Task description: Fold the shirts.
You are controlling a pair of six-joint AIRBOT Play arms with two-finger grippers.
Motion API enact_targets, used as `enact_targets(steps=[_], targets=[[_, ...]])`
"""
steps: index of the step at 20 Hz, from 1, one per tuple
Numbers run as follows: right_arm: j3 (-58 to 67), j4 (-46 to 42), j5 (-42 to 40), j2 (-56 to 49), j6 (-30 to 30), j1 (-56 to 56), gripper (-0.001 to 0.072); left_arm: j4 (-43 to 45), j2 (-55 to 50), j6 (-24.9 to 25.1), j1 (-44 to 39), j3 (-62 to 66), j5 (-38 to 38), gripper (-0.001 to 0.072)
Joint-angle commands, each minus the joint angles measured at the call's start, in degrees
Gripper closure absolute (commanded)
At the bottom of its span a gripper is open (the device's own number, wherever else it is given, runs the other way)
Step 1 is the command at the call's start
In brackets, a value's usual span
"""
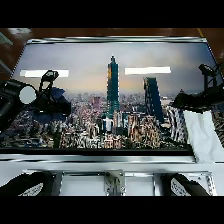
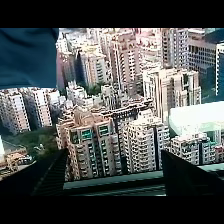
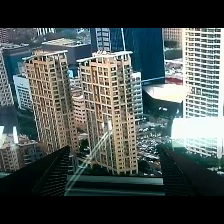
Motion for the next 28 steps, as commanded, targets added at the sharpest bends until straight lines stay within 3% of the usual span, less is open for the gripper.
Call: enact_targets(steps=[1,14,22,28], targets=[[0.07,0.02,0.02,-0.02,0.00,0.04,0.0034,0.02,0.04,0.00,0.00,-0.02,0.02,0.0007],[0.04,0.13,-0.20,-0.02,0.02,0.04,0.0034,0.00,0.04,0.00,0.00,-0.02,0.02,0.0007],[0.04,8.07,-0.17,-0.02,-0.09,0.04,0.0034,-2.67,-1.14,-0.04,-0.11,-0.04,0.00,0.0007],[0.04,8.09,-0.44,-0.02,-3.76,0.04,0.0034,-4.48,-2.03,0.74,-0.11,-0.02,0.02,0.0007]])
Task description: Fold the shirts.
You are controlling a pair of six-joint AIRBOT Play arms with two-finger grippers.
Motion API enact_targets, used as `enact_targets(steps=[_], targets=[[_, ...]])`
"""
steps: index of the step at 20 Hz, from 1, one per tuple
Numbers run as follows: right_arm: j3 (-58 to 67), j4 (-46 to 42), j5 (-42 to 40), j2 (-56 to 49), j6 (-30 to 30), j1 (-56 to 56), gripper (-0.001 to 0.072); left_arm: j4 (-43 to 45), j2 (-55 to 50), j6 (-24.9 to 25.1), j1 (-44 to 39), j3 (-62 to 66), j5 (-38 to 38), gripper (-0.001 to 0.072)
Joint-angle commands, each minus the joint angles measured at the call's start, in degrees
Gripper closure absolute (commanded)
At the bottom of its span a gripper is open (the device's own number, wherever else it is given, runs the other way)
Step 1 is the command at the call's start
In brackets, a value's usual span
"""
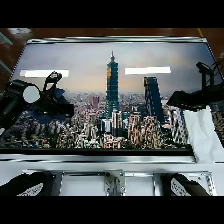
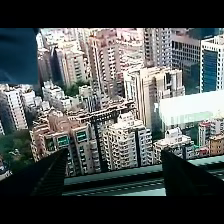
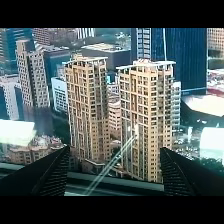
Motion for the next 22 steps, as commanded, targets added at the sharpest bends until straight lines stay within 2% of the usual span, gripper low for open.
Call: enact_targets(steps=[1,4,5,7,10,12,15,21,22], targets=[[0.04,0.63,-0.20,-0.02,-1.86,0.04,0.0034,0.74,-0.68,1.95,0.24,0.00,1.29,0.0008],[0.04,0.52,-0.44,-0.02,-1.92,0.04,0.0035,9.66,-4.37,2.43,5.92,2.75,3.23,-0.0005],[0.04,0.55,-1.22,-0.02,-1.90,0.04,0.0035,9.51,-6.73,3.89,10.21,5.18,3.13,-0.0012],[0.04,0.61,-2.91,-0.02,-1.84,0.04,0.0035,8.59,-12.50,3.78,19.12,11.23,2.49,-0.0013],[0.04,0.70,-4.26,-0.02,-1.77,0.04,0.0035,-0.85,-21.66,0.72,30.64,18.38,2.51,-0.0013],[0.04,0.76,-4.22,-0.02,-1.77,0.04,0.0035,-8.22,-26.60,0.37,35.06,19.41,2.95,-0.0013],[0.04,0.81,-4.24,-0.02,-1.73,0.04,0.0035,-8.72,-32.24,0.68,36.46,19.41,3.08,-0.0013],[0.04,2.95,-4.20,-0.02,0.24,0.07,0.0035,-9.09,-38.51,0.59,35.45,19.43,9.07,-0.0007],[0.04,3.21,-4.20,-0.02,0.48,0.07,0.0035,-9.07,-39.01,0.63,35.36,19.41,8.87,0.0163]])
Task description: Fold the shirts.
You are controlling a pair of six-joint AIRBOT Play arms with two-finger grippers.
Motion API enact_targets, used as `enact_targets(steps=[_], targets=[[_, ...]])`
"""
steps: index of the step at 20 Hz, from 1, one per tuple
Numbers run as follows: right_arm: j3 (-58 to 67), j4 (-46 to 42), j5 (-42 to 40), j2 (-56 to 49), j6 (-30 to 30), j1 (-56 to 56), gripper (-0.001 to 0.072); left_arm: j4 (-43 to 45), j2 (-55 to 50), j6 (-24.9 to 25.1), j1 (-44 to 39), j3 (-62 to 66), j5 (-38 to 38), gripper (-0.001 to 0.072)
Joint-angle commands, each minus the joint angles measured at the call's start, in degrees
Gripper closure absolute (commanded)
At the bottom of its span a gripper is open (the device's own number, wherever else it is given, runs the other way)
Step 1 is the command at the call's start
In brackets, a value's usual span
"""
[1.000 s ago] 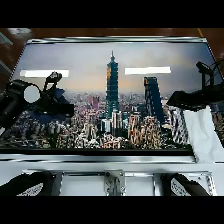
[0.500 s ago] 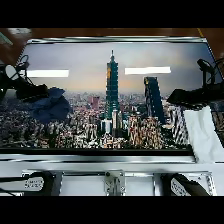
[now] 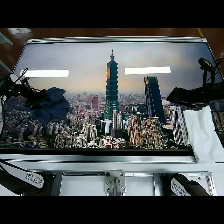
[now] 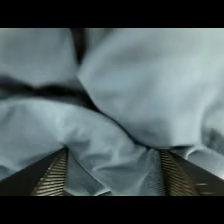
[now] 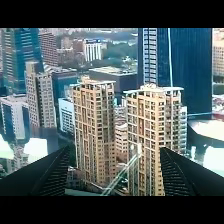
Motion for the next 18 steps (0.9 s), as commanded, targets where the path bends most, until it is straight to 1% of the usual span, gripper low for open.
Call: enact_targets(steps=[1,2,5,8,10,12,14,16,18], targets=[[0.04,1.53,-0.04,-0.02,1.09,0.07,0.0035,-0.76,-2.54,0.07,0.00,0.15,1.01,0.0501],[0.04,1.75,0.09,-0.02,1.11,0.07,0.0035,-1.05,-2.25,1.33,-0.02,0.17,0.17,0.0669],[0.04,1.79,0.55,-0.02,1.09,0.04,0.0035,-5.42,1.57,7.78,-0.39,2.19,-1.29,0.0670],[0.04,1.75,-0.33,-0.02,0.33,0.04,0.0035,-5.75,12.02,11.74,-3.19,7.30,-1.70,0.0671],[0.07,1.77,-1.42,0.00,-0.81,0.04,0.0035,-6.80,20.94,13.79,-6.27,10.47,-3.87,0.0670],[0.63,1.73,-1.36,0.00,-1.20,0.04,0.0035,-7.23,30.64,13.73,-10.32,11.32,-3.67,0.0670],[3.41,1.75,0.44,0.00,-1.27,0.04,0.0035,-7.93,38.91,12.09,-15.15,11.32,-2.27,0.0670],[8.13,1.73,3.80,0.00,-1.27,0.04,0.0035,-10.05,43.95,11.32,-20.90,11.32,-1.40,0.0670],[13.68,1.68,8.39,0.00,-1.29,0.04,0.0035,-10.43,45.13,9.29,-27.54,11.21,-1.25,0.0670]])
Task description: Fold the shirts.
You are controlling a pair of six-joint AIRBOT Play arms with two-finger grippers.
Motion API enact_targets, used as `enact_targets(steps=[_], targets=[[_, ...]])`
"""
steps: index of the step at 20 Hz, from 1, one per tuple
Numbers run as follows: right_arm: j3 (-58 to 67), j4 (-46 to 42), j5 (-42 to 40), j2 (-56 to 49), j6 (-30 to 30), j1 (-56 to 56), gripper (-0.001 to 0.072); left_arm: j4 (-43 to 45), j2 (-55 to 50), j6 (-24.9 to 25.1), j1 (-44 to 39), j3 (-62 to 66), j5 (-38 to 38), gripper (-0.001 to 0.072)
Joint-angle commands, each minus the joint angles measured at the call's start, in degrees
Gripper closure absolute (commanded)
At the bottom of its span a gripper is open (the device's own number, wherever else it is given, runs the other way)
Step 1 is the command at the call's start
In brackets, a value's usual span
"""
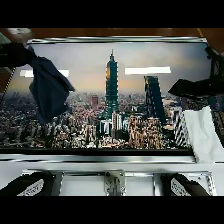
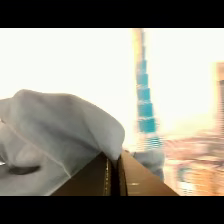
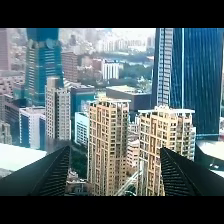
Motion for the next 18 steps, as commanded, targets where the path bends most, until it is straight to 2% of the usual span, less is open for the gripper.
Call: enact_targets(steps=[1,6,10,11,12,13,16,18], targets=[[8.44,-0.09,8.11,0.00,-0.20,0.04,0.0035,-1.44,4.74,-2.16,-11.54,-0.09,1.70,0.0670],[13.84,-2.93,21.68,-0.02,-0.20,0.04,0.0035,-1.46,-6.71,-2.34,-29.94,-4.92,9.20,0.0670],[13.84,-11.74,24.76,-0.02,-0.13,0.04,0.0035,-3.45,-24.65,-2.29,-42.12,-5.88,13.20,0.0670],[13.84,-13.07,24.39,-0.02,0.28,0.04,0.0035,-4.72,-28.65,-2.29,-43.74,-5.55,12.90,0.0590],[13.84,-13.73,23.85,-0.02,0.59,0.04,0.0035,-5.88,-31.34,-2.34,-44.24,-5.11,11.52,0.0230],[13.79,-13.86,23.12,-0.02,0.92,0.04,0.0035,-6.10,-33.00,-2.51,-43.65,-4.39,8.72,0.0000],[13.60,-13.75,20.00,-0.42,0.59,0.04,0.0035,-4.52,-31.43,-0.46,-35.41,-3.78,-1.79,-0.0007],[11.58,-13.55,17.14,-0.94,-0.28,0.04,0.0035,-4.20,-27.54,1.29,-25.77,-4.26,-7.52,0.0002]])
